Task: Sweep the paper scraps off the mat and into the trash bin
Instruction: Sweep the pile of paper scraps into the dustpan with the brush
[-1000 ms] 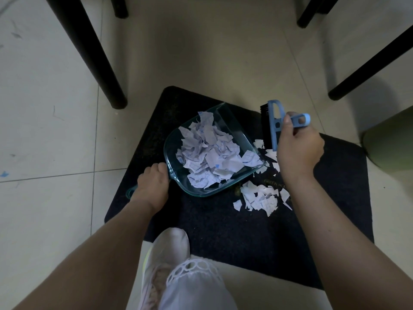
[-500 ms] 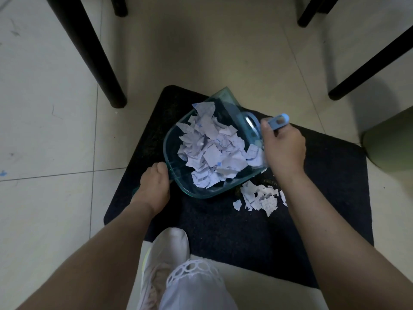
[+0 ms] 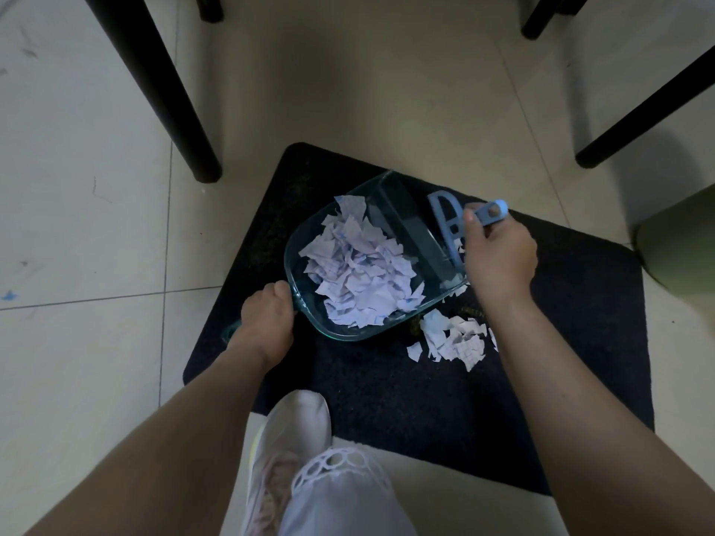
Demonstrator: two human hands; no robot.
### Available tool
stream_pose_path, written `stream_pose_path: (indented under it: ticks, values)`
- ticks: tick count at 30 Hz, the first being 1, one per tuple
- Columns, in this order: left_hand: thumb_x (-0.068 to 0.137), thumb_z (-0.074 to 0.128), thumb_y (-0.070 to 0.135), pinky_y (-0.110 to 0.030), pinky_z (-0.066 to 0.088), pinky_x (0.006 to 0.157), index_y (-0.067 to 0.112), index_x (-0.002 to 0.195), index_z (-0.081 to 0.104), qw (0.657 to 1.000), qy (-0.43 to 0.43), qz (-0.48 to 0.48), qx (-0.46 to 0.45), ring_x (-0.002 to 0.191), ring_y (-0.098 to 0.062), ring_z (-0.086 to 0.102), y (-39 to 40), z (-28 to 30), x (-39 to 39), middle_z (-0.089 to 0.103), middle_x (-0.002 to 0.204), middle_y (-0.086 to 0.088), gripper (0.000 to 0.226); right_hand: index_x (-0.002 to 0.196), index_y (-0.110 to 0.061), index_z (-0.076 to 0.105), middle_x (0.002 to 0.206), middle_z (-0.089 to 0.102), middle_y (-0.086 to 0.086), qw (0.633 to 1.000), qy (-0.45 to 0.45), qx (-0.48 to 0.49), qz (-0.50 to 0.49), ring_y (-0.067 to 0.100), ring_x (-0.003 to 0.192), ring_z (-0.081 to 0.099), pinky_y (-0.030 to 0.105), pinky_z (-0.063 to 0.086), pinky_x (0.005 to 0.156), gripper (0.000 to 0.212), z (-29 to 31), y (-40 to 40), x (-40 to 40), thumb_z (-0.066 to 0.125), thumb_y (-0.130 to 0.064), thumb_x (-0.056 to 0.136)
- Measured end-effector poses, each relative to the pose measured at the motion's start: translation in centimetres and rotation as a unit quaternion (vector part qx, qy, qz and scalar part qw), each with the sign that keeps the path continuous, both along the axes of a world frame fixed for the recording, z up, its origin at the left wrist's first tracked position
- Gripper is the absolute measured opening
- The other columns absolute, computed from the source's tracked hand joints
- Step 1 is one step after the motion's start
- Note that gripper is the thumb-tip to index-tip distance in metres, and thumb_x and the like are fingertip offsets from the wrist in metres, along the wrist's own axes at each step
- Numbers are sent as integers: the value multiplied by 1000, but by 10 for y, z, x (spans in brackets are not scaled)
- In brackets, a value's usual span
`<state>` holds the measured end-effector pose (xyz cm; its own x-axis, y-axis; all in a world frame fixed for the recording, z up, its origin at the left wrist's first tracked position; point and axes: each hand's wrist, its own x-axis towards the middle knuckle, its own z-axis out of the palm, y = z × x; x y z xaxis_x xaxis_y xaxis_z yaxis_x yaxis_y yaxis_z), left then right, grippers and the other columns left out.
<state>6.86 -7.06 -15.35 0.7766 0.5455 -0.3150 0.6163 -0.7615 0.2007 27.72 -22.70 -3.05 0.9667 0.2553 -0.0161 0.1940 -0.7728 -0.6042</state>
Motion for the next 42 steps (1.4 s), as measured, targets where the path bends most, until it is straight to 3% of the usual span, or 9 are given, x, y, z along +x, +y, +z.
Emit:
stream_pose_path:
  ticks: [3, 5, 7, 11, 20, 29, 34, 36, 42]
  values:
    - [72, 60, -5, -38, 44, 66, -4, 95, 57, 999, 34, -18, 33, 77, -39, 60, 8, 4, -6, 62, 91, -24, 23, 105, -12, 65, 85, 62, 2, 997, -2, 1, -72, 20, 80, 60, 29, 42, 69, 28, -12, -15, 6, 47, -33, 97]
    - [70, 62, -1, -37, 44, 72, 1, 100, 56, 994, 75, -35, 66, 83, -37, 61, 17, 7, -11, 63, 95, -20, 30, 105, -10, 65, 87, 65, 6, 995, 8, -11, -95, 21, 80, 59, 28, 40, 68, 29, -22, -28, 8, 47, -31, 97]
    - [61, 70, -2, -37, 46, 70, 1, 93, 59, 988, 96, -66, 99, 76, -37, 62, 26, 11, -14, 63, 86, -19, 34, 106, -10, 65, 85, 62, 5, 994, 15, -30, -105, 18, 76, 55, 28, 39, 68, 28, -32, -41, 5, 47, -30, 98]
    - [35, 79, -6, -35, 48, 59, 2, 72, 60, 977, 95, -117, 149, 56, -33, 59, 35, 11, -17, 59, 63, -17, 43, 104, -10, 64, 92, 68, 12, 989, 14, -46, -141, 28, 84, 64, 41, 52, 75, 27, -49, -61, -1, 47, -30, 97]
    - [80, 54, 5, -38, 38, 95, 11, 118, 48, 954, 162, -192, 165, 106, -31, 54, 16, 28, -10, 57, 114, -9, 39, 113, -8, 62, 94, 68, 16, 975, 39, -102, -195, 34, 87, 63, 33, 41, 67, 31, -66, -116, -6, 44, -29, 98]
    - [89, 46, 9, -36, 37, 97, 14, 123, 40, 944, 196, -195, 181, 112, -27, 50, -5, 30, 5, 52, 121, -6, 35, 107, -6, 62, 93, 68, 16, 972, 54, -134, -184, 34, 86, 64, 37, 46, 70, 31, -73, -124, -1, 44, -30, 98]
    - [90, 45, 11, -36, 39, 94, 15, 122, 40, 947, 192, -181, 181, 111, -27, 51, -8, 32, 7, 52, 120, -6, 33, 103, -5, 62, 76, 62, 7, 973, 77, -161, -143, 24, 70, 59, 26, 38, 56, 31, -76, -106, -26, 43, -29, 99]
    - [91, 45, 12, -36, 39, 93, 15, 122, 40, 948, 194, -179, 179, 111, -26, 51, -9, 32, 8, 52, 120, -6, 32, 99, -7, 63, 67, 53, 0, 978, 84, -145, -123, 17, 62, 52, 25, 34, 51, 31, -77, -98, -40, 42, -29, 99]
    - [90, 45, 12, -37, 39, 94, 14, 122, 40, 950, 189, -180, 170, 112, -27, 51, -13, 34, 12, 52, 121, -6, 32, 104, -15, 65, 72, 58, -3, 986, 60, -33, -152, 15, 63, 57, 25, 44, 56, 24, -67, -99, -41, 46, -29, 98]
